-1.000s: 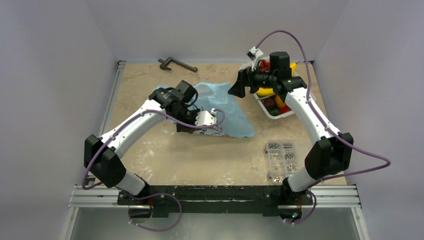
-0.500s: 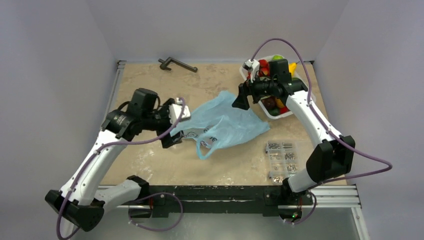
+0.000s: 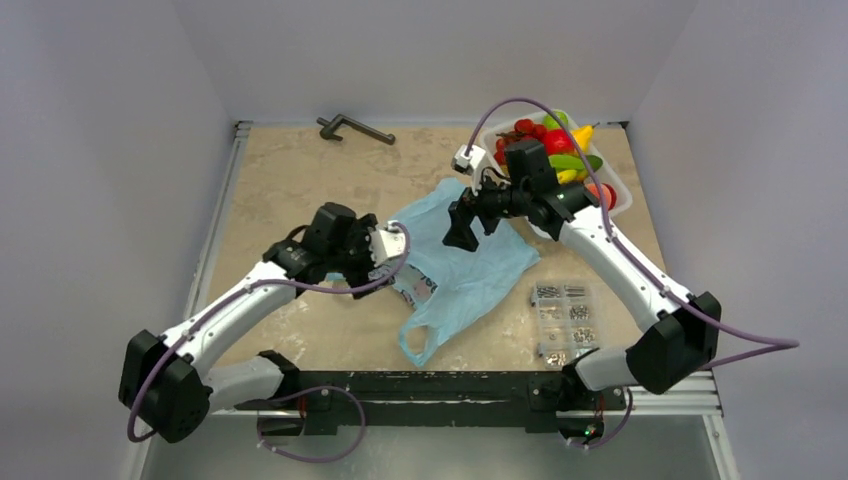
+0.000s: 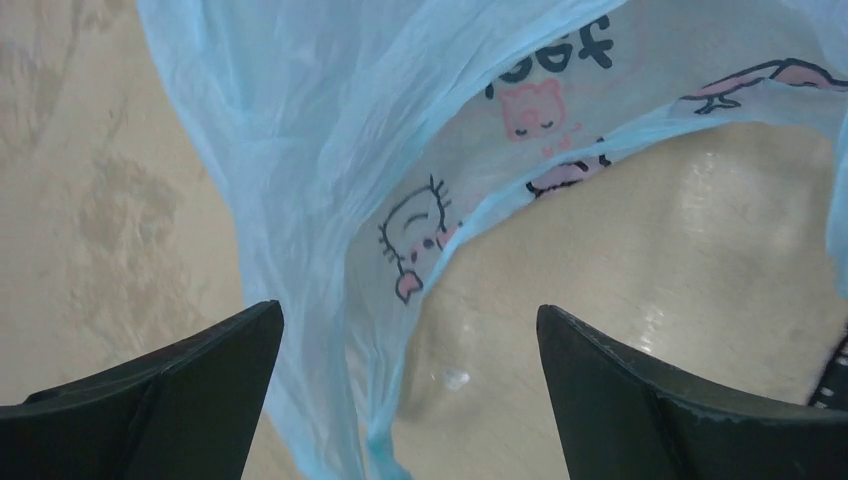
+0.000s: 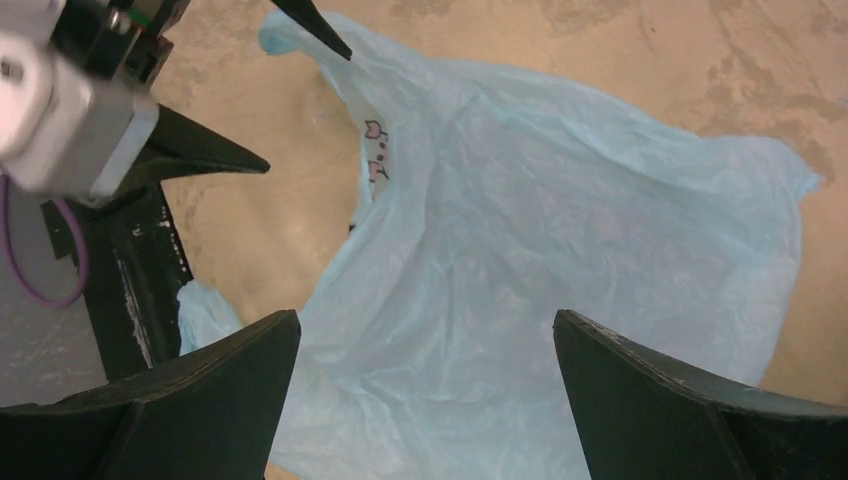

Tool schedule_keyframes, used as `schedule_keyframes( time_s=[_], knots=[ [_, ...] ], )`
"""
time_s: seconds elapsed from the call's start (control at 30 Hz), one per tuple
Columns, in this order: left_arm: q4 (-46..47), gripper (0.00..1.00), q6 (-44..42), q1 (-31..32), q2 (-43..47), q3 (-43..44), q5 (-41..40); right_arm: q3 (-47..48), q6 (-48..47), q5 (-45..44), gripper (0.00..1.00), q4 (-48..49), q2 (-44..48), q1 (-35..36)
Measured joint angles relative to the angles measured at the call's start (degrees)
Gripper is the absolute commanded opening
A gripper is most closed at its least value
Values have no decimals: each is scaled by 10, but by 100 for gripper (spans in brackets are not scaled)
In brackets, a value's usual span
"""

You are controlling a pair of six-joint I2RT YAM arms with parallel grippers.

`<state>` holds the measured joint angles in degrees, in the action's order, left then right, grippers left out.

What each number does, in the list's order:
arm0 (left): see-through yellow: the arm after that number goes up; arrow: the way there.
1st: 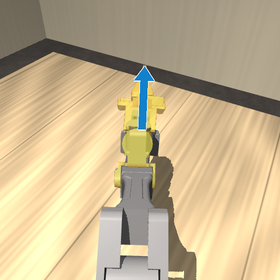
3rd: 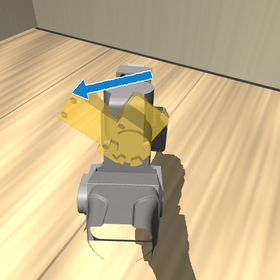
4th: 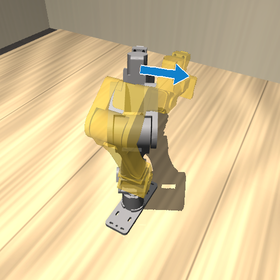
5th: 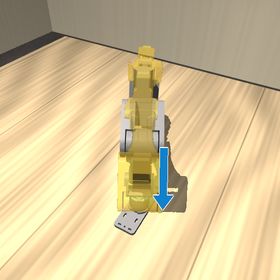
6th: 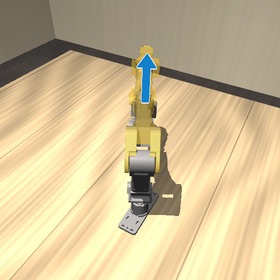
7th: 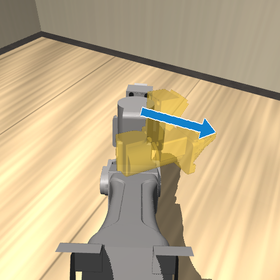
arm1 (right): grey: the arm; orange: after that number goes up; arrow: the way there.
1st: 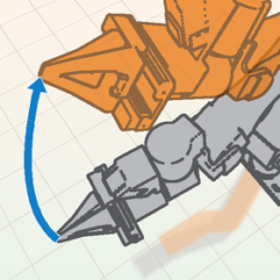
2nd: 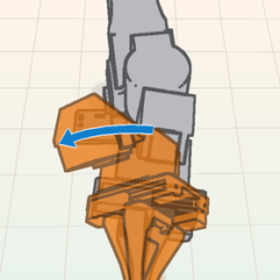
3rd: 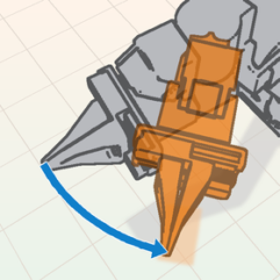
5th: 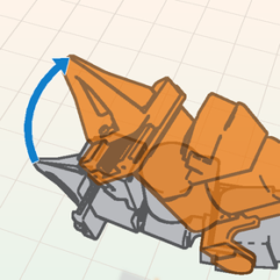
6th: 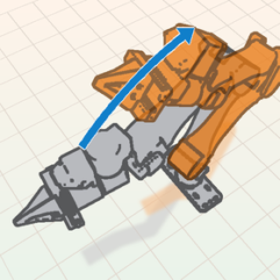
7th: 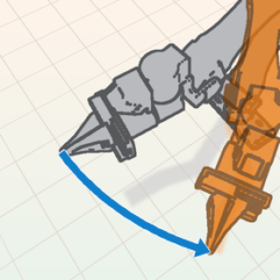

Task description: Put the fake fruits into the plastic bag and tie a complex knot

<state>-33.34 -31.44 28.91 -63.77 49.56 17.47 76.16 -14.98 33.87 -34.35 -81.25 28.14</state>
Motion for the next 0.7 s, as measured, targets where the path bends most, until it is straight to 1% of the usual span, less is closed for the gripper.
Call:
schedule_keyframes(
  time_s=[0.1, 0.27, 0.3, 0.33, 0.4, 0.43, 0.5, 0.57, 0.63, 0.7],
  knots=[
    [83, 100, -74, 51, -47, -16, -29, -14, 21, -23, 99, -6, 19, -10],
    [184, 100, -181, 85, -158, 11, -55, -19, 55, -47, 99, -20, 29, -55],
    [198, 89, -205, 89, -183, 20, -57, -19, 63, -48, 99, -22, 30, -65],
    [208, 69, -227, 92, -204, 28, -57, -19, 71, -49, 99, -23, 30, -75],
    [206, 14, -260, 96, -240, 46, -59, -19, 86, -49, 98, -27, 30, -94],
    [185, 0, -272, 96, -261, 65, -64, -19, 92, -50, 98, -31, 30, -104],
    [152, 0, -265, 93, -280, 94, -76, -19, 100, -58, 98, -45, 31, -118],
    [110, 0, -235, 80, -280, 119, -83, -19, 107, -62, 99, -54, 33, -126],
    [51, 0, -169, 54, -271, 152, -88, -21, 119, -60, 99, -53, 42, -128],
    [-12, 0, -85, 16, -256, 189, -100, -31, 135, -56, 99, -44, 61, -128]
  ],
)
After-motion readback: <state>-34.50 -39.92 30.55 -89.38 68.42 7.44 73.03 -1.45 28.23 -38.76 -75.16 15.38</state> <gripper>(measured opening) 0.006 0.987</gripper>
